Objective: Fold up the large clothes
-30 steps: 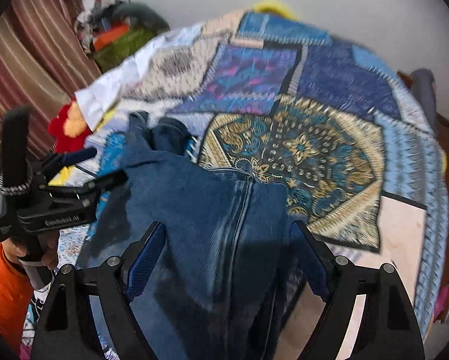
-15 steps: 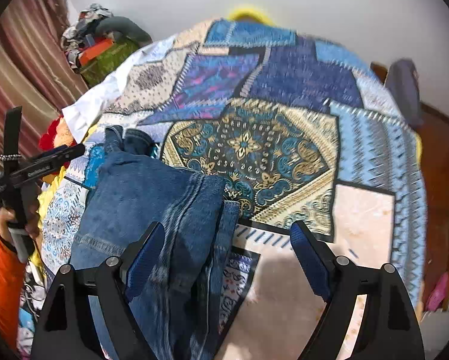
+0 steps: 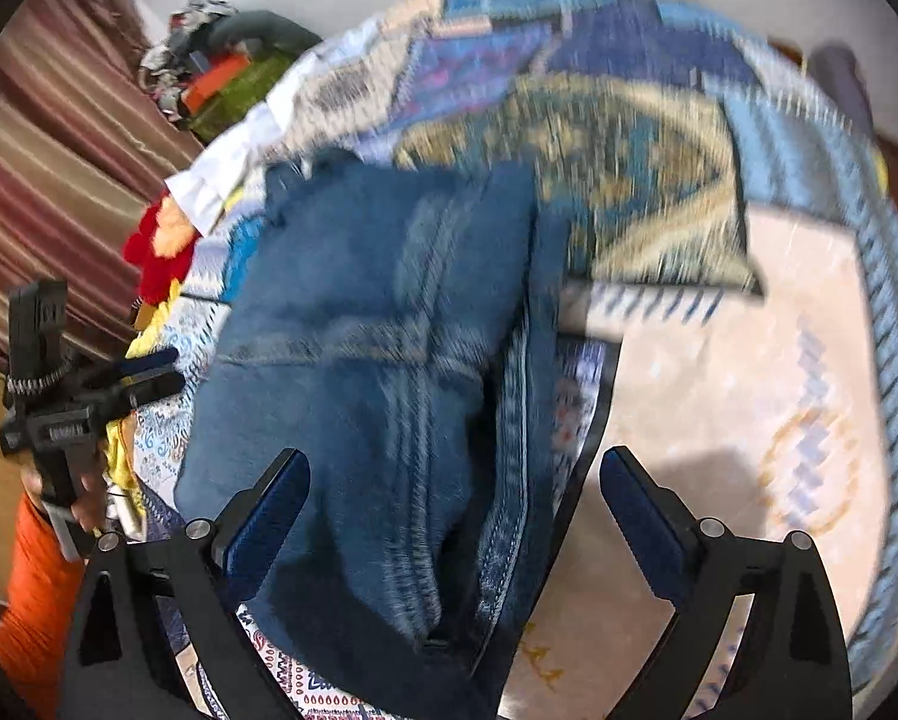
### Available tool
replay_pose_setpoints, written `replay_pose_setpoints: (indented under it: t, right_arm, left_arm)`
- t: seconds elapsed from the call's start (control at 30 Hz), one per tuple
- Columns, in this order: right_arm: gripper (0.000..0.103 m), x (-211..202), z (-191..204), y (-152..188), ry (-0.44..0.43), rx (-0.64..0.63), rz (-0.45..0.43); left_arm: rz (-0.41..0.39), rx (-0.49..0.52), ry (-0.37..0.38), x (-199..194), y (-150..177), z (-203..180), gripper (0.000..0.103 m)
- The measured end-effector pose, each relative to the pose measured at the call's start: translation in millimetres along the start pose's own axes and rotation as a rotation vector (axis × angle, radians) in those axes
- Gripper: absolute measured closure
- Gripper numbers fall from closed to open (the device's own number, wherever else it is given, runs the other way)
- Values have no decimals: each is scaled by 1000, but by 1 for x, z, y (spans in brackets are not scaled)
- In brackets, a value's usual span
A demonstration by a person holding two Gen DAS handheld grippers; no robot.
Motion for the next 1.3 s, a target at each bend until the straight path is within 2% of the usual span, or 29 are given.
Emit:
replay_pose_setpoints:
  t: [0.07,0.2,0.23,0.33,0.43,0.5,0.53,0.6,0.63,0.7,0.8,0.93,1.07,1.3]
  right_arm:
    - [6,12,-3,1,-55,44,35]
    - [6,30,-3,-4,-155,102,74]
    - [7,36,-2,-7,-183,108,86]
    - [6,45,1,-10,-196,111,87]
    - [8,53,8,-15,-208,102,91]
    - [19,57,14,-18,-239,111,95]
    - [22,58,15,-20,-248,126,96]
    - [38,56,19,-22,-259,153,92]
    - [41,54,22,-22,-262,149,91]
    - [53,48,27,-22,-262,136,84]
    - [58,37,39,-23,-259,113,71]
    - [60,17,66,-26,-253,72,38]
    - [60,-10,100,-35,-263,28,-15]
    - [60,-50,174,-53,-288,-62,-113]
  left_arm:
    - [-13,-31,16,7,-1,1,7]
    - [10,-149,197,26,-10,-2,5]
    - [22,-163,220,32,-12,-3,5]
    - [38,-181,245,50,-20,-7,0]
    - [70,-226,320,66,-26,-11,0]
    - [80,-263,343,74,-29,-13,0]
    - [80,-270,330,75,-31,-14,1]
    - [63,-251,303,72,-35,-17,9]
    - [50,-234,288,68,-36,-18,11]
    - [28,-209,268,56,-34,-21,22]
    - [-3,-179,253,32,-37,-27,30]
    - [-75,-80,173,-9,-40,-41,33]
    - [-151,-37,146,-56,-48,-49,34]
    - [-272,-25,132,-151,-51,-13,34]
Point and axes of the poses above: each gripper's, at about its wrist camera, not at the fingertips, and x roughly the way its jaws point, z to its left, y to its underside, the point moved 8 cm from there along x, roughly the way its jaws point
